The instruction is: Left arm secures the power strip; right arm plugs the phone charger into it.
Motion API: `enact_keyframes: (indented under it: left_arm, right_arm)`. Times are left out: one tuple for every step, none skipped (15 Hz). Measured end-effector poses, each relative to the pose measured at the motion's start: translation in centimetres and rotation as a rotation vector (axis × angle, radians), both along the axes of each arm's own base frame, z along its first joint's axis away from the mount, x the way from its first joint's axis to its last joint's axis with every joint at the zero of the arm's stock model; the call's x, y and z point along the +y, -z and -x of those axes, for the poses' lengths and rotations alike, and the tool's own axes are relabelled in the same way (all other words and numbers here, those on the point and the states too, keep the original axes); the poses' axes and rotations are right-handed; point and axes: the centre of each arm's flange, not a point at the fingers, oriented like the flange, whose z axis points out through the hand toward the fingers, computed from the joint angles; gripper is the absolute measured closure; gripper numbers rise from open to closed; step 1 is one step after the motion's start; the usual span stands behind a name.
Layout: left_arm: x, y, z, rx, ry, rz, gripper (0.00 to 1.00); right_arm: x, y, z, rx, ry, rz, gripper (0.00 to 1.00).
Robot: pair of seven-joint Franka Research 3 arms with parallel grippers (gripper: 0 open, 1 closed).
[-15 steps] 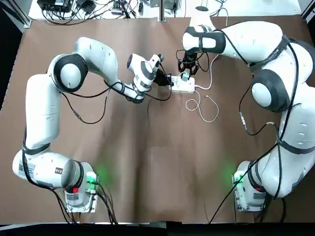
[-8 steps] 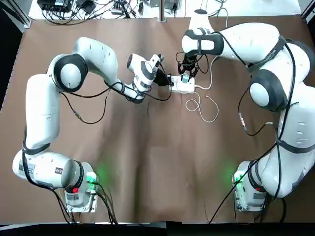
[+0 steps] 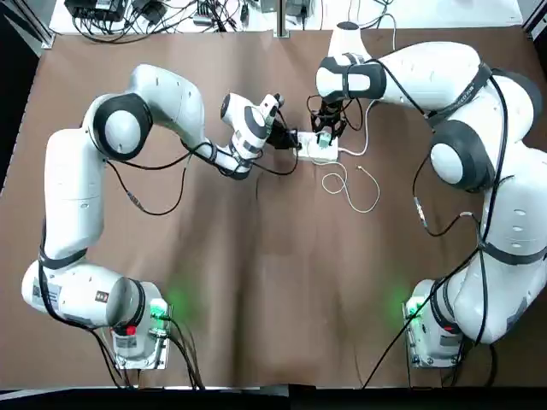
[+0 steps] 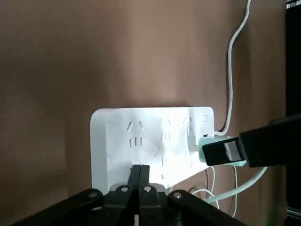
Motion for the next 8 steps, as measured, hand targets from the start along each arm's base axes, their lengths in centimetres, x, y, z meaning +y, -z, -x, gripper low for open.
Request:
enact_keyframes:
  left_arm:
    - [0.00,0.00,0.00,0.000,0.000,0.000,0.99]
    - [0.00,0.00,0.00,0.000,0.000,0.000,0.99]
    - [0.00,0.00,0.00,0.000,0.000,0.000,0.99]
    - [0.00,0.00,0.00,0.000,0.000,0.000,0.99]
    - [0.00,0.00,0.00,0.000,0.000,0.000,0.99]
    - [0.00,0.00,0.00,0.000,0.000,0.000,0.99]
    - [0.00,0.00,0.00,0.000,0.000,0.000,0.99]
    - [0.00,0.00,0.00,0.000,0.000,0.000,0.99]
  right_arm:
    - [-0.01,0.08,0.00,0.000,0.000,0.001,0.52]
    - [0.00,0.08,0.00,-0.001,0.000,0.001,0.52]
    - [0.03,0.07,-0.01,-0.002,0.000,0.001,0.52]
    - [0.05,0.07,-0.01,-0.003,0.000,0.001,0.52]
    - [0.06,0.06,-0.01,-0.003,0.000,0.001,0.52]
    - [0.08,0.06,-0.01,-0.004,0.002,0.001,0.52]
    - [0.12,0.06,0.02,-0.004,0.004,0.002,0.52]
    - [0.20,0.05,0.06,-0.004,0.005,0.002,0.52]
